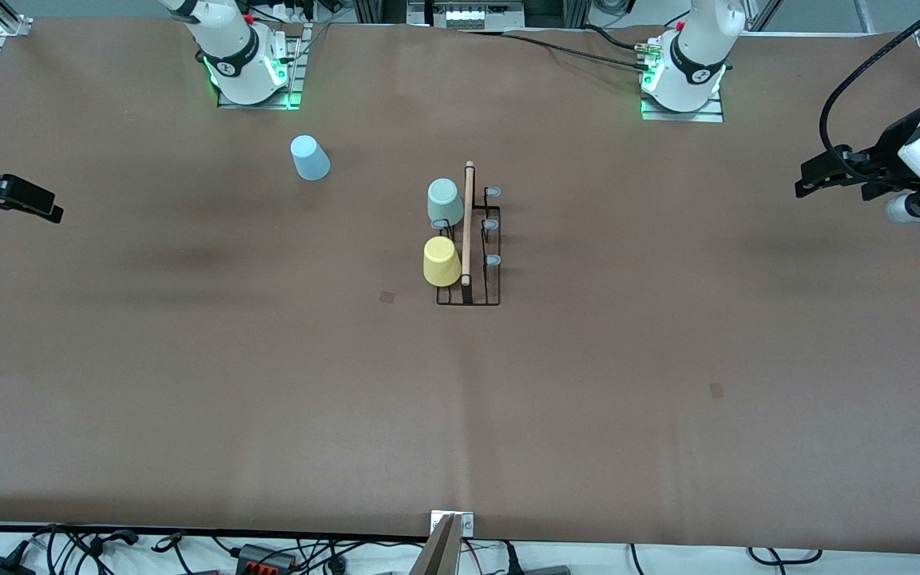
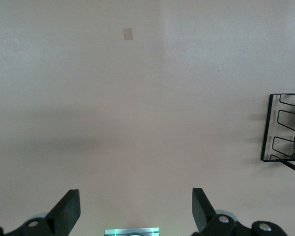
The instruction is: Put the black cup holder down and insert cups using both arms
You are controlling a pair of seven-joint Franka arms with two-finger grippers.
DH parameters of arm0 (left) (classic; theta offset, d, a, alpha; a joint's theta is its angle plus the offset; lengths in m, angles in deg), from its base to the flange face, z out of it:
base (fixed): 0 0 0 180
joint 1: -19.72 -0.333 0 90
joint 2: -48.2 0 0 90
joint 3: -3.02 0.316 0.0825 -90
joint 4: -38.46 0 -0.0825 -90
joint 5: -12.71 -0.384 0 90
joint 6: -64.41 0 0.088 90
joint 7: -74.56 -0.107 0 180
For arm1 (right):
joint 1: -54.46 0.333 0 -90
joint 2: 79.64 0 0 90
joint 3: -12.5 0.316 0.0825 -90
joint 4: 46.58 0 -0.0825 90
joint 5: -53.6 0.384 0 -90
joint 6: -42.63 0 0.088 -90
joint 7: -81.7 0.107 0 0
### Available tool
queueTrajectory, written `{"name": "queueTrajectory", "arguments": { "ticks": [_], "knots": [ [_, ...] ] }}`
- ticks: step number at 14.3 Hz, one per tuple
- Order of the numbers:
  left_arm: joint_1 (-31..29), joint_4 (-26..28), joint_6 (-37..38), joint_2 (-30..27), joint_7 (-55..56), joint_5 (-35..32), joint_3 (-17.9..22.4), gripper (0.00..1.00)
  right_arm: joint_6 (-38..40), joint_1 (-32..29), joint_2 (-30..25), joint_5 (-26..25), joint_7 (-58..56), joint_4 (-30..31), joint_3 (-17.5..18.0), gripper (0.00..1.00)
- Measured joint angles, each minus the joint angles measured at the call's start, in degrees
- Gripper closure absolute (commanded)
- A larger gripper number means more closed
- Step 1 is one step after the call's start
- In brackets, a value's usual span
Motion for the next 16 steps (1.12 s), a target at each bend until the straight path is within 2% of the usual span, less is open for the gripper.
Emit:
{"name": "queueTrajectory", "arguments": {
  "ticks": [3, 4, 6, 7, 16],
  "knots": [
    [0.0, 0.0, 0.0, 0.0, 0.0, 0.0, 0.0, 0.00, 0.6, -0.2, -0.7, 0.0, 0.0, -0.1, 0.2, 0.00],
    [0.0, 0.0, 0.0, 0.0, 0.0, 0.0, 0.0, 0.00, 1.2, -1.5, -1.0, 0.0, -0.1, -0.1, 1.6, 0.00],
    [0.0, 0.0, 0.0, 0.0, 0.0, 0.0, 0.0, 0.00, 1.6, -6.8, -1.6, -0.2, -0.1, -0.2, 7.8, 0.00],
    [0.0, 0.0, 0.0, 0.0, 0.0, 0.0, 0.0, 0.00, 1.6, -8.2, -1.8, -0.3, -0.1, -0.1, 9.5, 0.00],
    [-0.1, 0.0, 0.0, 0.0, 0.0, 0.0, 0.0, 0.00, 1.7, -9.2, -2.4, -0.5, -0.1, -0.2, 10.5, 0.00]
  ]
}}
